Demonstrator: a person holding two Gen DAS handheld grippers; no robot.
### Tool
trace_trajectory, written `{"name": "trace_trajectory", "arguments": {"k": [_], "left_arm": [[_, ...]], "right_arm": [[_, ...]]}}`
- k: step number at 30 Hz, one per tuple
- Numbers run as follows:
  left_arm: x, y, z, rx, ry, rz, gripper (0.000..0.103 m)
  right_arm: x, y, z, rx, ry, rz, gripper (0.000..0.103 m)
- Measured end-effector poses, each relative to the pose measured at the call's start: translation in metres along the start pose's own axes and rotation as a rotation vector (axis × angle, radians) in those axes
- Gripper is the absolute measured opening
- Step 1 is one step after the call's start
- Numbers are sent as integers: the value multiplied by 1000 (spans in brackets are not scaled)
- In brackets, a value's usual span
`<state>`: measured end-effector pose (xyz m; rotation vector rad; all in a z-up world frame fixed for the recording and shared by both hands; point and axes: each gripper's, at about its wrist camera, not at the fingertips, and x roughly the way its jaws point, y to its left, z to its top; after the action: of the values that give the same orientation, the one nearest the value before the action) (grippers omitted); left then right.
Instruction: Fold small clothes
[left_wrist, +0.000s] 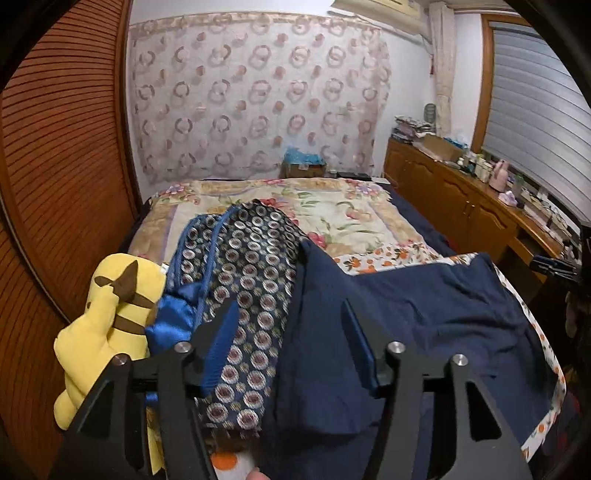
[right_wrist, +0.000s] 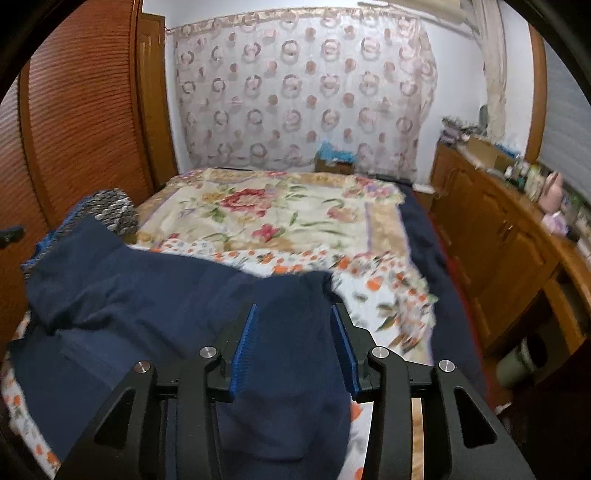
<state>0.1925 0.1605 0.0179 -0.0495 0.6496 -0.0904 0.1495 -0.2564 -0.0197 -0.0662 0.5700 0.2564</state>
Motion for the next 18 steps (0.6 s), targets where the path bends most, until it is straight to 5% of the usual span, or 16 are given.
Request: {"name": "trace_trajectory", "arguments": {"k": [9, 18], "left_arm": [[-1, -14, -35, -17, 36, -88, 80], [13, -45, -80, 52, 128, -99, 80]], "right_arm": [[-25, -27, -9, 53, 95, 81, 42], [2, -51, -16, 67, 176, 58, 52]]}}
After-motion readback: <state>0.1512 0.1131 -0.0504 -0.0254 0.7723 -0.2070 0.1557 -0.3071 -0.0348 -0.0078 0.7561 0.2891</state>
